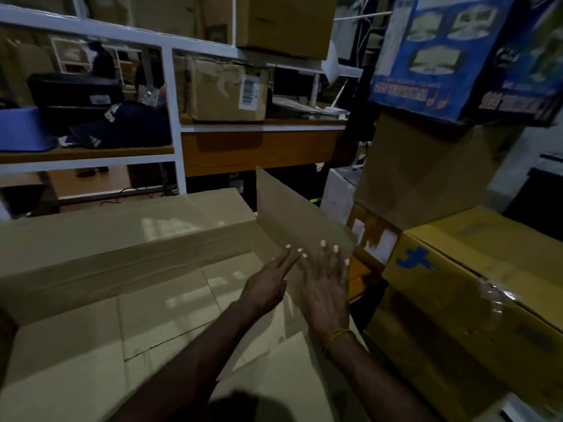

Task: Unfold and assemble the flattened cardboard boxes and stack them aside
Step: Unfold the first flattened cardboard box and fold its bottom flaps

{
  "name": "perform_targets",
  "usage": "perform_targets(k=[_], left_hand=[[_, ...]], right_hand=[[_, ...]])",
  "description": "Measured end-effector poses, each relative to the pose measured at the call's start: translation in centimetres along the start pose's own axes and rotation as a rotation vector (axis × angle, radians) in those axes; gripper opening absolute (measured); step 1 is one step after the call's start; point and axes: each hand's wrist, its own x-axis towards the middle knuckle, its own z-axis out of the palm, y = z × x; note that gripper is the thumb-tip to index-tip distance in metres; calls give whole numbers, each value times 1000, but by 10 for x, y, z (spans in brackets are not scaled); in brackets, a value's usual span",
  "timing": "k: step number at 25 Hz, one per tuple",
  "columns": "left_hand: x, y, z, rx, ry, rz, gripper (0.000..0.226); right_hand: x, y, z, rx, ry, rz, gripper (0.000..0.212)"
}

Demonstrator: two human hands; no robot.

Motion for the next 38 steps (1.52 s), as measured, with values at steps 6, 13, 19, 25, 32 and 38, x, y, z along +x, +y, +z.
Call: perform_targets(k=[6, 13, 19, 25, 32, 38], left_hand=[[42, 29, 33, 135, -190, 62, 77], [53, 22, 67, 219, -292, 21, 62], [50, 33, 79, 199, -181, -113, 36], [58, 37, 81, 259, -172, -169, 31], [38, 32, 78, 132, -231, -171, 56], [-45, 28, 42, 162, -110, -323, 50]], right_hand=[[2, 45, 26, 90, -211, 98, 66], [3, 60, 40, 151, -315, 119, 38], [10, 59, 42, 234, -296, 73, 25], [15, 70, 49, 350, -315, 53, 24], [-7, 53, 76, 493, -91, 135, 49], [-52, 1, 63, 547, -124, 47, 54]])
